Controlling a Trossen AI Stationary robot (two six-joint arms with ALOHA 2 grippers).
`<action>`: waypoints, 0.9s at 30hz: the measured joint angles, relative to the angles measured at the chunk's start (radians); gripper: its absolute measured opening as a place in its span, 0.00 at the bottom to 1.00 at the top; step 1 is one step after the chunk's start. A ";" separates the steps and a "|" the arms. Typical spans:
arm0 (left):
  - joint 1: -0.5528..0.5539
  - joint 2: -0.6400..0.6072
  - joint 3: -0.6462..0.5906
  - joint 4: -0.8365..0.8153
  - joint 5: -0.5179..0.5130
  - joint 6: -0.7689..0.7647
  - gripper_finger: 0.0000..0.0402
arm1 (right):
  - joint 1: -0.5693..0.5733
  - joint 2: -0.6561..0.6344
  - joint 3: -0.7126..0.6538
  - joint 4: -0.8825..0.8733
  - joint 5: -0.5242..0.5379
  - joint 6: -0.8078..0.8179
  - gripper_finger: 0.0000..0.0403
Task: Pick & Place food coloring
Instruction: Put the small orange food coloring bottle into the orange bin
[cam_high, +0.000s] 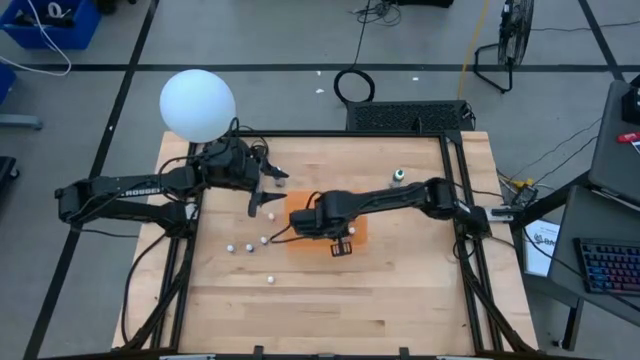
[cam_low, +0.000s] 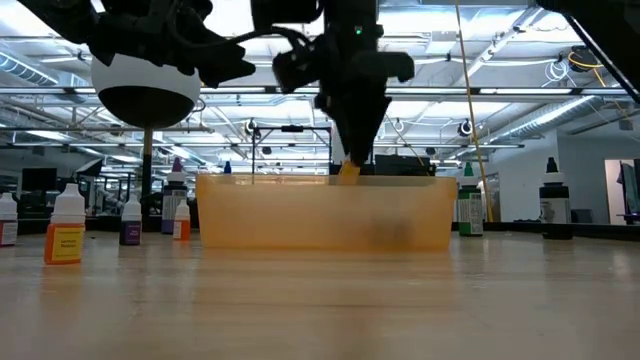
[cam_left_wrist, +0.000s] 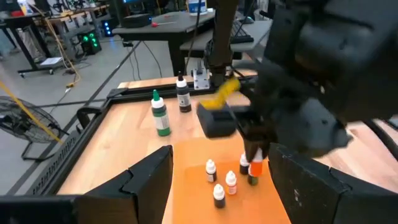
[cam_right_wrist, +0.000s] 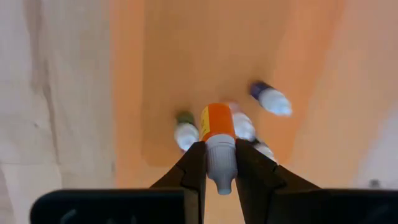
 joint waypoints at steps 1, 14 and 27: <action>0.000 0.000 0.000 -0.002 0.000 0.001 0.64 | 0.000 0.012 0.000 0.005 -0.009 -0.009 0.12; 0.000 0.000 0.000 -0.035 0.000 0.021 0.65 | 0.022 0.048 0.000 0.069 -0.065 -0.018 0.12; 0.000 0.000 0.000 -0.037 0.000 0.017 0.64 | 0.055 0.049 -0.115 0.153 -0.086 -0.016 0.12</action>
